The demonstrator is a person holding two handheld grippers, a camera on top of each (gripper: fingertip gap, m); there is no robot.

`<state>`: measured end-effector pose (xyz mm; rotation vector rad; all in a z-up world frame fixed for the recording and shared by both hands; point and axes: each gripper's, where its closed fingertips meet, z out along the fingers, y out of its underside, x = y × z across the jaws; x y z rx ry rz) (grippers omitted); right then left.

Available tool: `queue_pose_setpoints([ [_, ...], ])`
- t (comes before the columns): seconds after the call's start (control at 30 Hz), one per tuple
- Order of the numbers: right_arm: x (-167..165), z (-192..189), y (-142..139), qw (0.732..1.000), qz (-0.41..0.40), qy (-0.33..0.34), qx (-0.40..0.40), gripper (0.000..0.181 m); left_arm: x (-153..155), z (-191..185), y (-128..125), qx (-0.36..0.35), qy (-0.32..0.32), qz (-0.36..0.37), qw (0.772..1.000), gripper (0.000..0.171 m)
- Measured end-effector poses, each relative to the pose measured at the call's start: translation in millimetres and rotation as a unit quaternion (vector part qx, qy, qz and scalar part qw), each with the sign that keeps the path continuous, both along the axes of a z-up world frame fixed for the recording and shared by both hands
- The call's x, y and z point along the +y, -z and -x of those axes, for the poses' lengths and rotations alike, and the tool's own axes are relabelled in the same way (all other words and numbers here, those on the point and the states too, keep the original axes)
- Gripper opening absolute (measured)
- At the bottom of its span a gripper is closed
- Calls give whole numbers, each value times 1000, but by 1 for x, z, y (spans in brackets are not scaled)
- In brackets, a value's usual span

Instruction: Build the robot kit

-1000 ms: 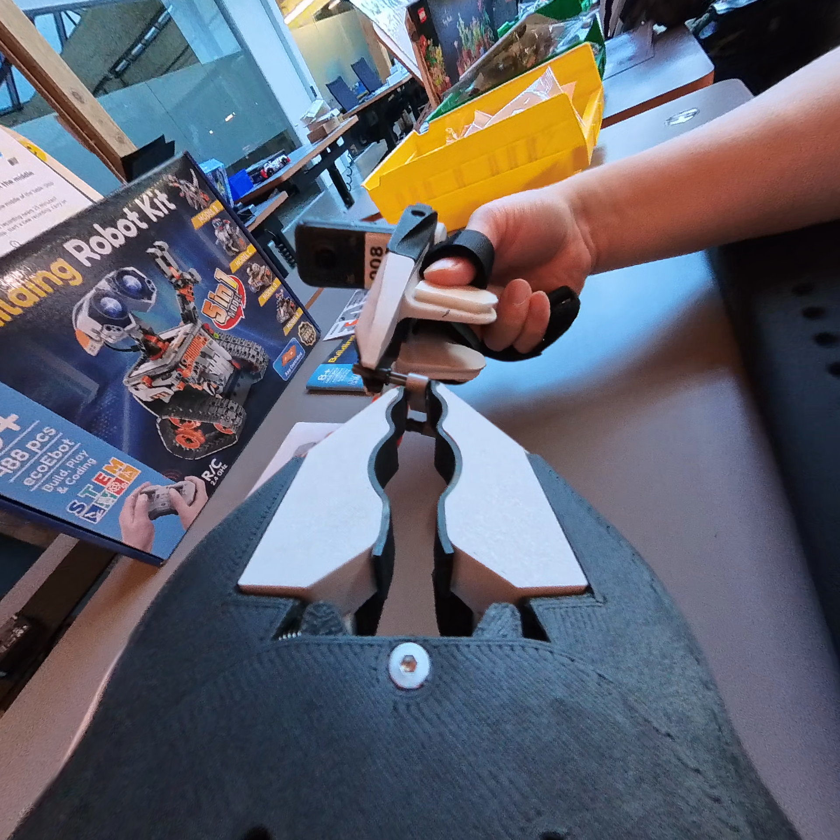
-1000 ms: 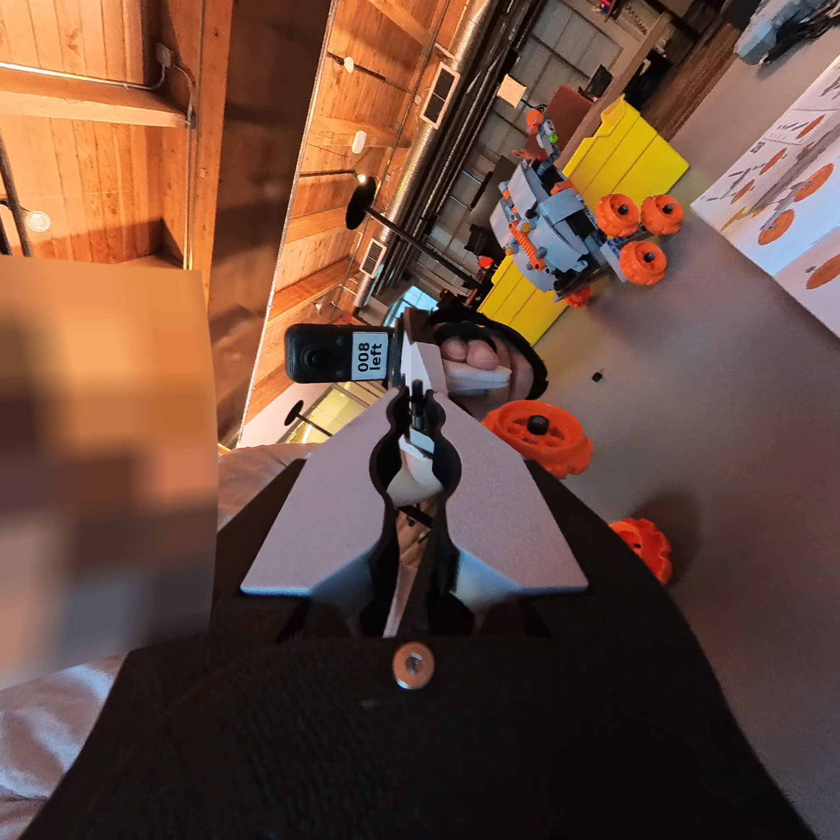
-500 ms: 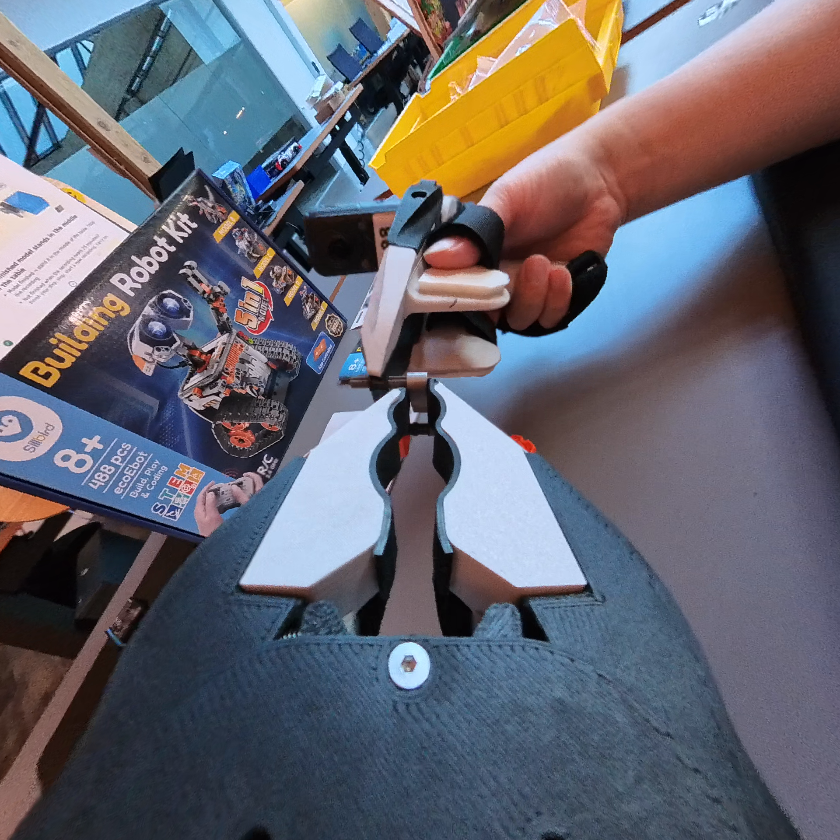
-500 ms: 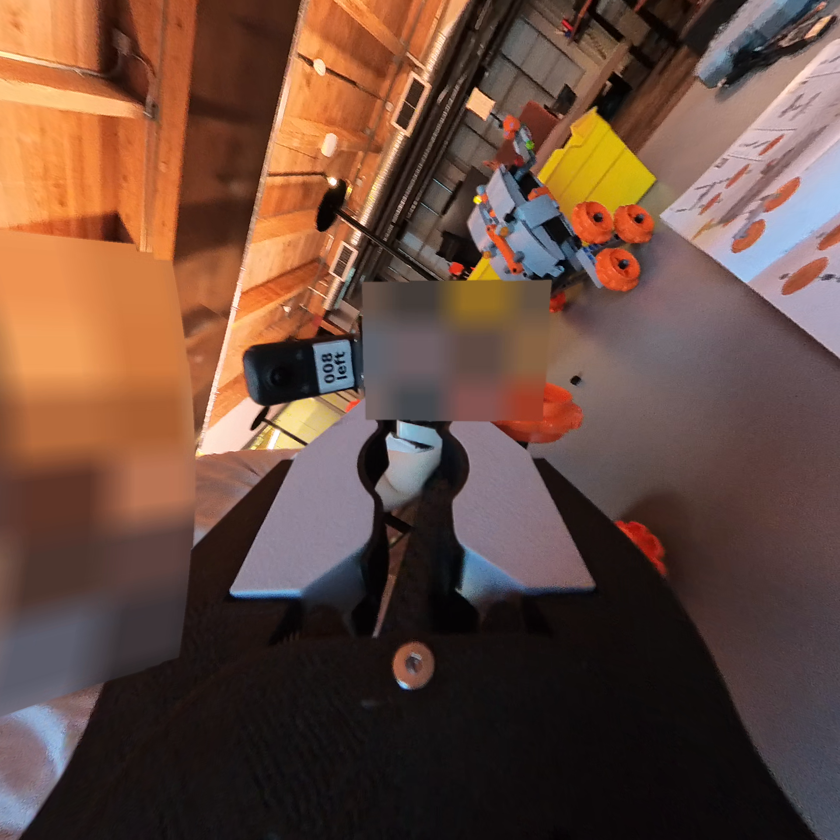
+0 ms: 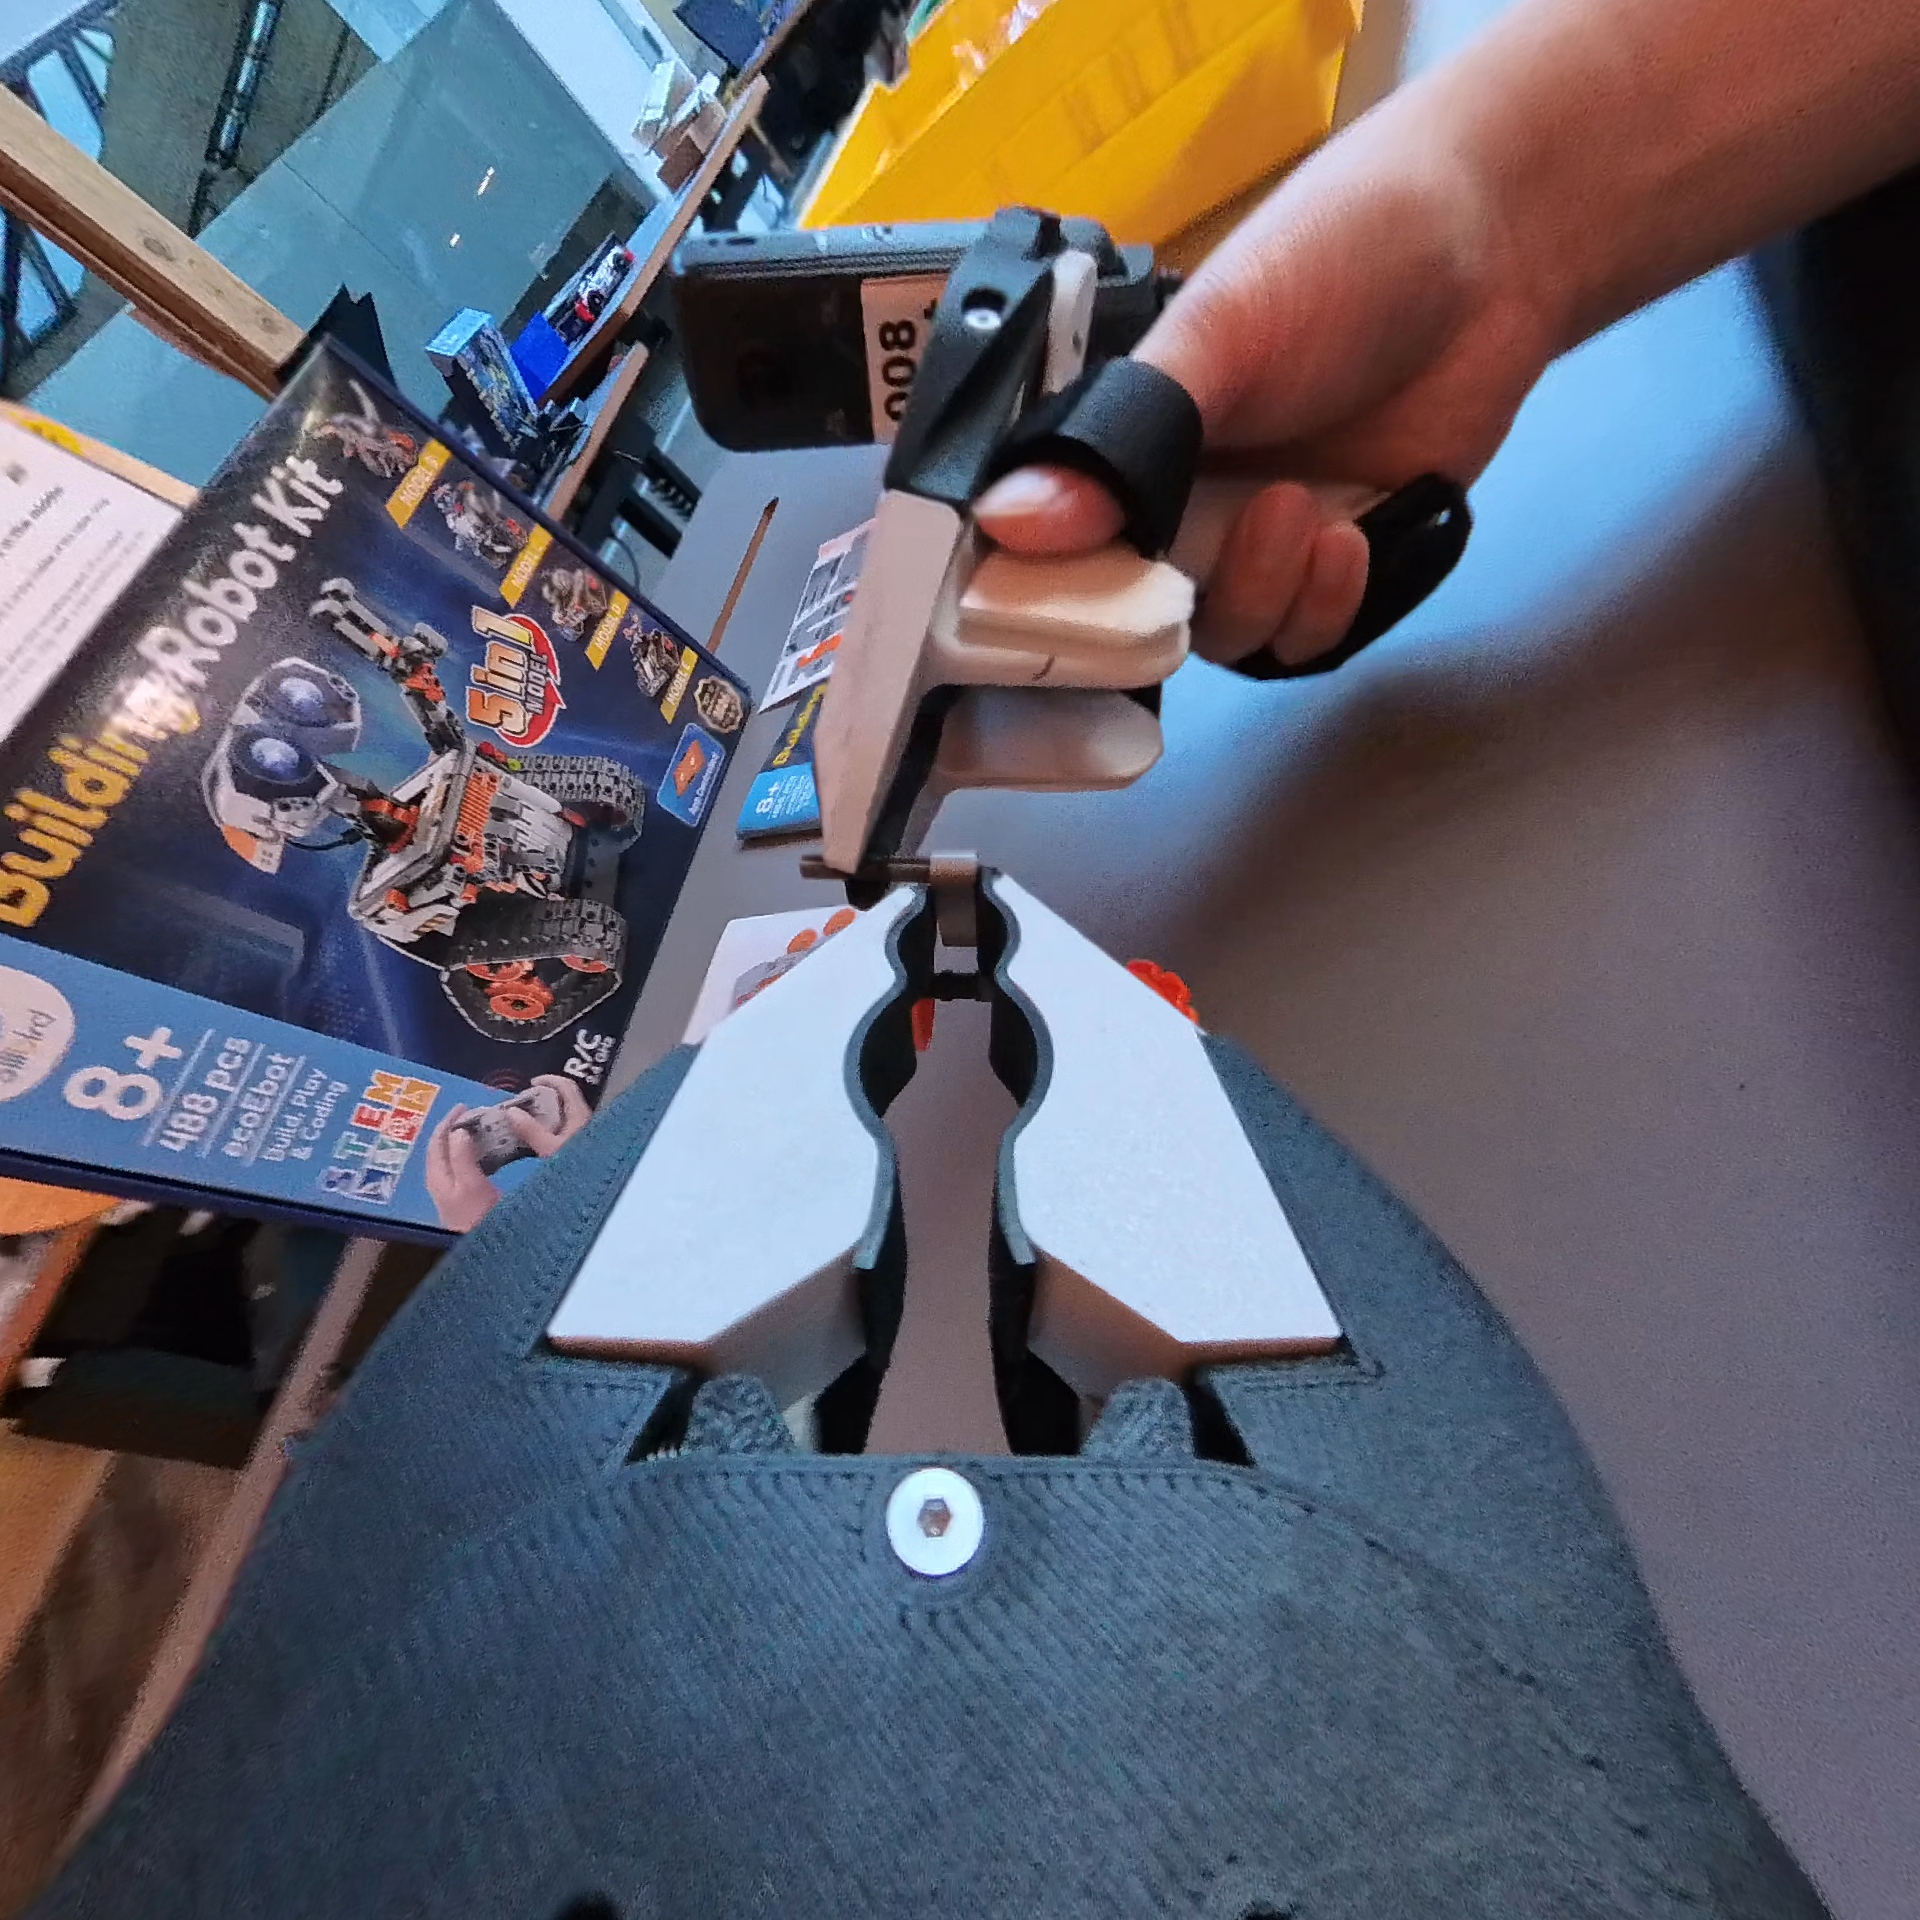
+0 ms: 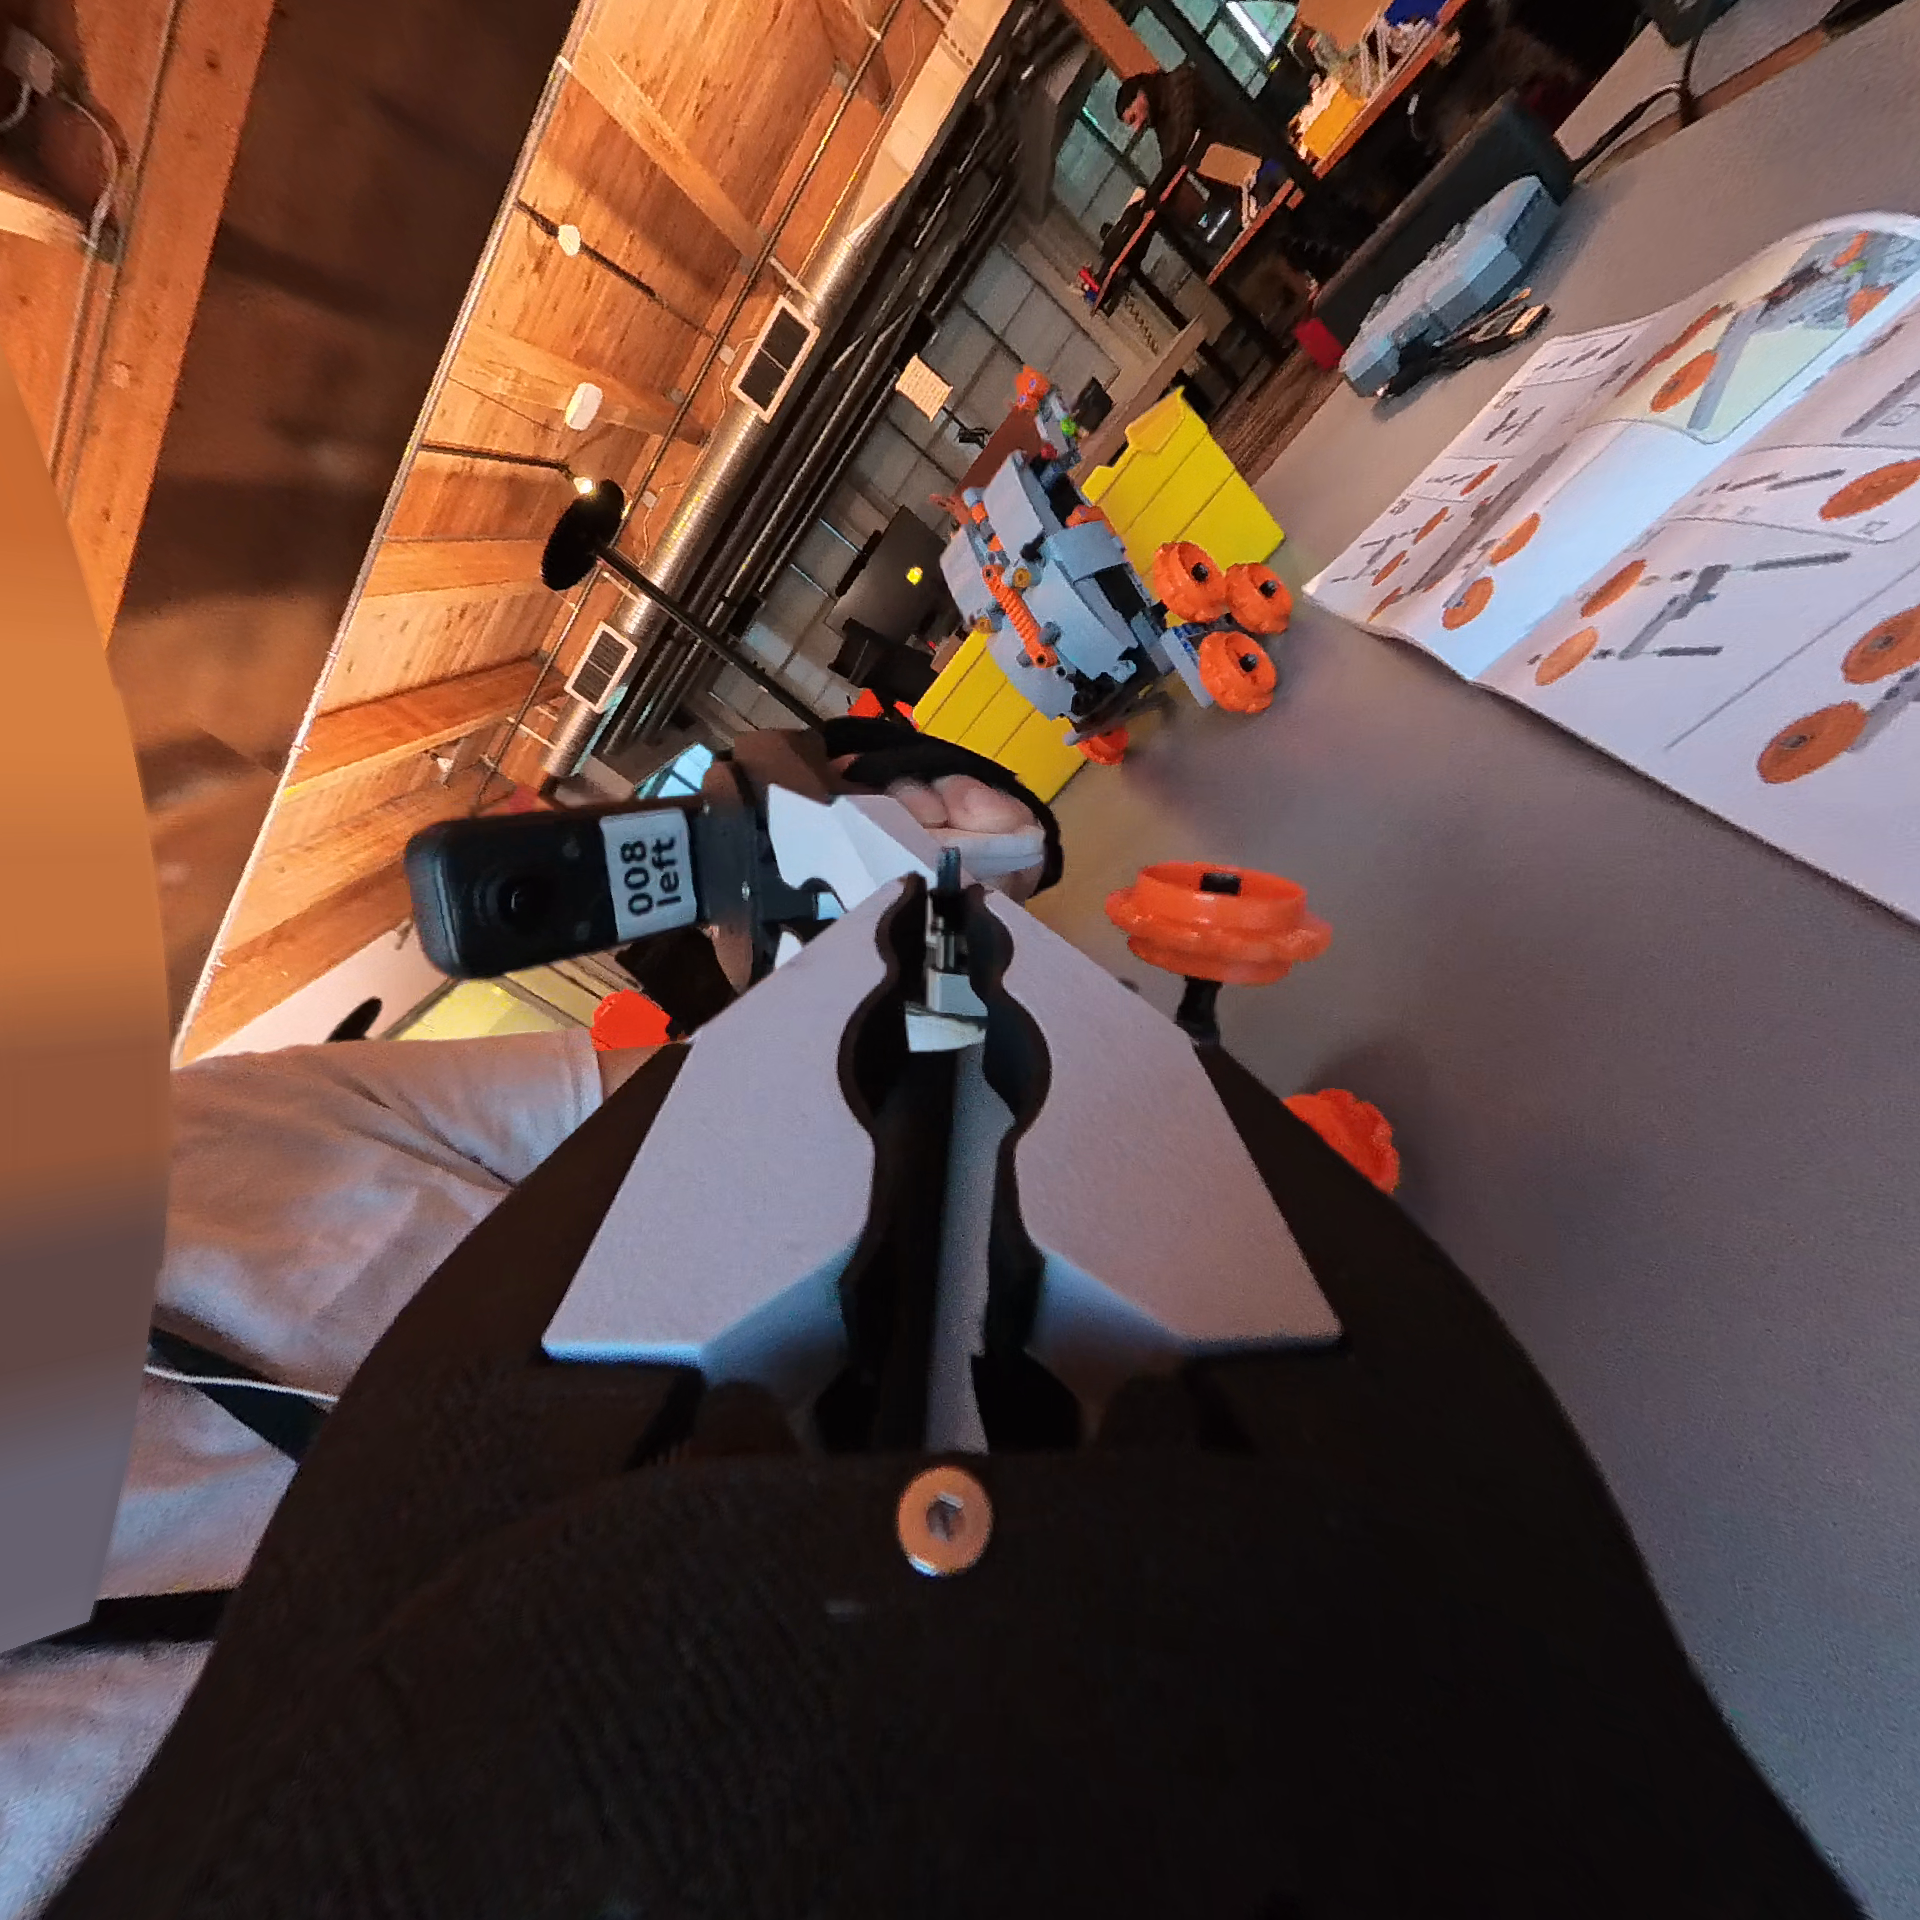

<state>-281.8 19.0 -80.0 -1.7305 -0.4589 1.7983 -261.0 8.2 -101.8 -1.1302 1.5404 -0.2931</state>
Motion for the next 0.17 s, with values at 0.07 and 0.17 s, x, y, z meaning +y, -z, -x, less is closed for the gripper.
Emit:
queue_pose_setpoints([
  [0.07,-4,-3,5,1000,3,-1,3,6,-3,-2,6,21,-2,-43,999,6],
  [0.17,-3,-7,23,999,-22,18,-46,6,-1,-4,24,60,-13,-73,995,6],
])
